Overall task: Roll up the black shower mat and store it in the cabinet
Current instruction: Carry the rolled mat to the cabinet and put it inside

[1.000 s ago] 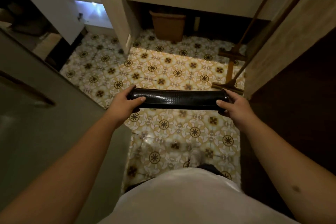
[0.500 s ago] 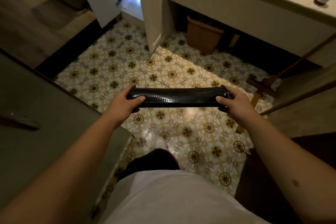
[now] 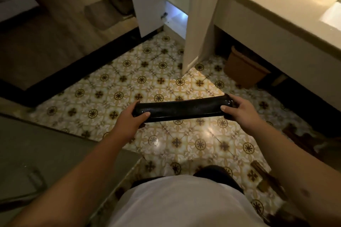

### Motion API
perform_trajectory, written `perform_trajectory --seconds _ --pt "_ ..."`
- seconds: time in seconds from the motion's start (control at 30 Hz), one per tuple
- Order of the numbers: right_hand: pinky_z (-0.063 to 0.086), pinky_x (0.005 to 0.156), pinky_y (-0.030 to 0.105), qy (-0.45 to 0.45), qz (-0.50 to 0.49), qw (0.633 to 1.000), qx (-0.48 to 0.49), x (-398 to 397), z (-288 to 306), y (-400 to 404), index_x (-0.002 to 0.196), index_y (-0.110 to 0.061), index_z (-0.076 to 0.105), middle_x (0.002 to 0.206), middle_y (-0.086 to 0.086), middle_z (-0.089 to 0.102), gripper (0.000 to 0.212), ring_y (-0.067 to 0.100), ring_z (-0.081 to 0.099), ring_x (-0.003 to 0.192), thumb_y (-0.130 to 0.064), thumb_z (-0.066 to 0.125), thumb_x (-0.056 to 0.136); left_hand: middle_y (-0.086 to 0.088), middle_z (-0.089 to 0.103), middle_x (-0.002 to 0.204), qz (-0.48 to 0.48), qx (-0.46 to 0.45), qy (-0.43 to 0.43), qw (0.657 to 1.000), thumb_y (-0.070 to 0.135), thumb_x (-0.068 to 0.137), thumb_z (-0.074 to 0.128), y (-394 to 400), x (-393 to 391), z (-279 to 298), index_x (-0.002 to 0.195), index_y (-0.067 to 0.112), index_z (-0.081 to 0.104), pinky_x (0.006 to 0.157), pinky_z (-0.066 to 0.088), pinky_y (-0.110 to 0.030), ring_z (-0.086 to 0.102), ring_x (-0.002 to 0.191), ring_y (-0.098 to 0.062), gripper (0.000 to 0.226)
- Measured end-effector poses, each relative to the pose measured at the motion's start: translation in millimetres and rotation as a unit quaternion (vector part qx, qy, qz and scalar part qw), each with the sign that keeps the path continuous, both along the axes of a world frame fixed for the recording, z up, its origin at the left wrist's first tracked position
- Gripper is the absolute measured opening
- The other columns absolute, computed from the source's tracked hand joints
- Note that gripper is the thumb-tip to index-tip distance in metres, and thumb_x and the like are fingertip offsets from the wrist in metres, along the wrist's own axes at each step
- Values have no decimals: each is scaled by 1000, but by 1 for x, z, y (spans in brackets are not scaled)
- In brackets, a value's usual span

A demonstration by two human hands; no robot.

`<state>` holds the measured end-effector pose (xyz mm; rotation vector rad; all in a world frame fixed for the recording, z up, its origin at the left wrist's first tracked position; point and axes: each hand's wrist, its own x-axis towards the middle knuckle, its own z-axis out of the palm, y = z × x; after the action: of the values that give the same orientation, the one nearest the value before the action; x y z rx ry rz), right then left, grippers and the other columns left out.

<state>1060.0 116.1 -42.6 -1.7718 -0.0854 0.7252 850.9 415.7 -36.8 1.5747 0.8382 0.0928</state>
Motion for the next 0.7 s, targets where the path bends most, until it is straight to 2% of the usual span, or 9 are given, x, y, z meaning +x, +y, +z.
perform_trajectory --seconds 0.2,0.37,0.53,0.7 --pt "53 64 25 4 93 996 3 86 -8 64 136 -16 50 113 4 61 56 18 63 92 -9 69 84 -8 48 134 83 7 9 996 17 88 68 25 38 -3 147 17 37 80 57 -32 59 108 -21 66" --pt "53 68 30 13 176 984 13 166 -20 124 138 -15 47 117 6 58 59 20 62 95 -8 69 84 -7 48 132 172 9 4 985 14 89 66 38 82 -5 147 16 37 68 57 -21 60 98 -12 65" --pt "56 63 26 3 245 969 10 239 -16 177 138 -18 47 112 -5 60 60 16 65 93 -11 71 83 -5 51 131 241 14 2 970 17 89 67 45 122 -1 147 16 36 74 57 -26 60 104 -16 66" --pt "54 62 23 -13 313 950 17 286 -11 226 133 -21 52 112 0 63 53 15 66 90 -14 71 84 2 58 120 288 22 -8 957 21 88 68 61 151 2 145 15 39 76 57 -27 62 101 -12 65"
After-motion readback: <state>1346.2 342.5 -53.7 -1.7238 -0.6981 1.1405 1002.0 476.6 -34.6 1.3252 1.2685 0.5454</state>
